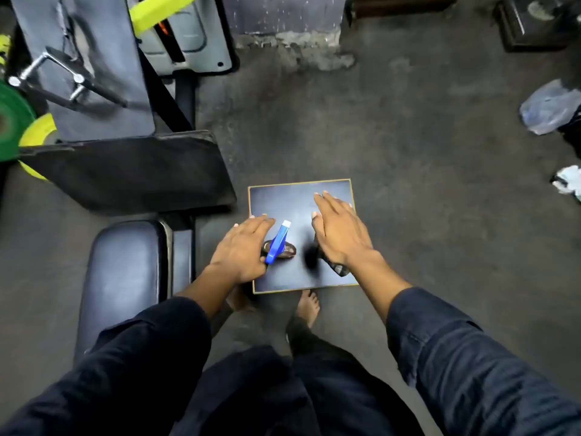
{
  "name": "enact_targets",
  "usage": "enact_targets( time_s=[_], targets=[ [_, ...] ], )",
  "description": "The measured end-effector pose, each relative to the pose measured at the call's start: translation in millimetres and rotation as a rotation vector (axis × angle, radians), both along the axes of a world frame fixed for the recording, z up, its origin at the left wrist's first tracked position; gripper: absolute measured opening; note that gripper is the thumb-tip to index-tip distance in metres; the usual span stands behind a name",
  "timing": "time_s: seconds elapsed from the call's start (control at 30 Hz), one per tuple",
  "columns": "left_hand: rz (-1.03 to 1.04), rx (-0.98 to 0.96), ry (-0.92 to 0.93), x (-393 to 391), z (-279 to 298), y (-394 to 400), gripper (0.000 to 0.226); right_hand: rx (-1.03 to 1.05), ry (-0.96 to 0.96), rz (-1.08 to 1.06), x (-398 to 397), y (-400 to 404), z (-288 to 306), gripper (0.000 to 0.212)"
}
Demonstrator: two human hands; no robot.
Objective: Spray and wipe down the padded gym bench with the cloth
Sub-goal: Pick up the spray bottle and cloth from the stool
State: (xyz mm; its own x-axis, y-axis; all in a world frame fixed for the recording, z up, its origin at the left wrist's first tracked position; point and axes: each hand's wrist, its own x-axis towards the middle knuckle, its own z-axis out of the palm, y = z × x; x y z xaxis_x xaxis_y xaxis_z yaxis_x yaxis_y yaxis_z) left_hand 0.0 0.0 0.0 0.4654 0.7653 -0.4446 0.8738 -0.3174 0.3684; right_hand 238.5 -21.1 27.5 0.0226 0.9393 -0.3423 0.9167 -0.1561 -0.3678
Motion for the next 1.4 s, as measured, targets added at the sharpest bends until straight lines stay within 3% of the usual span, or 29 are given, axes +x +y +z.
enact_targets(
  time_s=[0.33,0.47,0.63,0.8,0.97,1.17,1.4],
  targets=[
    [0.002,-0.082,-0.224,-3,-44,7,0.037,-0.327,-0.082,-0.099,-11,-5,-61,0.061],
    [0.032,-0.11,-0.24,-2,-50,10,0.035,-0.422,-0.131,-0.151,-7,-1,-80,0.069],
    [0.064,-0.122,-0.259,-7,-60,15,0.038,-0.505,-0.233,-0.172,5,7,-116,0.051],
    [0.091,-0.095,-0.232,-10,-64,12,0.04,-0.553,-0.278,-0.15,7,9,-143,0.053],
    [0.174,-0.028,-0.196,-7,-64,7,0.032,-0.461,-0.347,-0.123,1,9,-166,0.037],
    [0.319,0.02,-0.173,-8,-61,-12,0.033,-0.422,-0.238,0.078,-32,6,-169,0.032],
    [0.676,0.096,-0.201,-21,-55,-53,0.028,-0.318,-0.09,0.303,-76,11,-141,0.03]
  ],
)
